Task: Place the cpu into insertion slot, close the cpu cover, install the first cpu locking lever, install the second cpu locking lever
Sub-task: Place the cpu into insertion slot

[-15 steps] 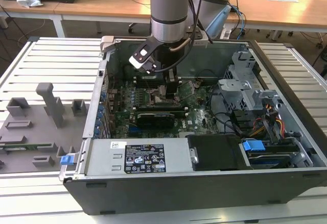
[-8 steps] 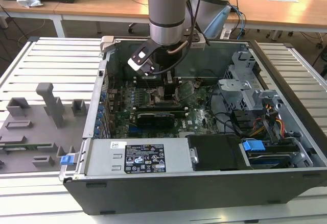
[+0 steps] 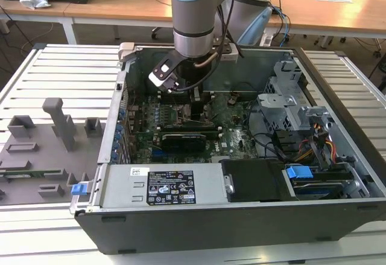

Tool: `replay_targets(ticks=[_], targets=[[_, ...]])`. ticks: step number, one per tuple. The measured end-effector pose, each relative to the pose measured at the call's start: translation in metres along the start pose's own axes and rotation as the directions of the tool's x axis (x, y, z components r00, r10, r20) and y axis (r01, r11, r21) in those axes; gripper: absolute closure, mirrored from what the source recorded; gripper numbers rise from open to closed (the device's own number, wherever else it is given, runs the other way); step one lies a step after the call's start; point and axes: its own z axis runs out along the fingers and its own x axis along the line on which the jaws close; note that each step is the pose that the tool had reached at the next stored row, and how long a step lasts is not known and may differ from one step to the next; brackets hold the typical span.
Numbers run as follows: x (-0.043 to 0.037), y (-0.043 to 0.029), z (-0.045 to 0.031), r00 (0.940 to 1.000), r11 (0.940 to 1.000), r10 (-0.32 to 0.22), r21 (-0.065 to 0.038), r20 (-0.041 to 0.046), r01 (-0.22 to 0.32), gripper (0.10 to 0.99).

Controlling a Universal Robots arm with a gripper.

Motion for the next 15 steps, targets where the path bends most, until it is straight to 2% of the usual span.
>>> replay_targets(ticks=[2, 9, 15], targets=[[0.0010, -0.0005, 0.0053, 1.0000, 1.0000, 0.002, 0.001, 0.0001, -0.002, 0.549], [0.0035, -0.0011, 0.0129, 0.9992, 0.9992, 0.041, 0.000, 0.0033, -0.041, 0.549], [0.0040, -0.0014, 0.0149, 0.9990, 0.9990, 0.045, 0.000, 0.0040, -0.045, 0.549]])
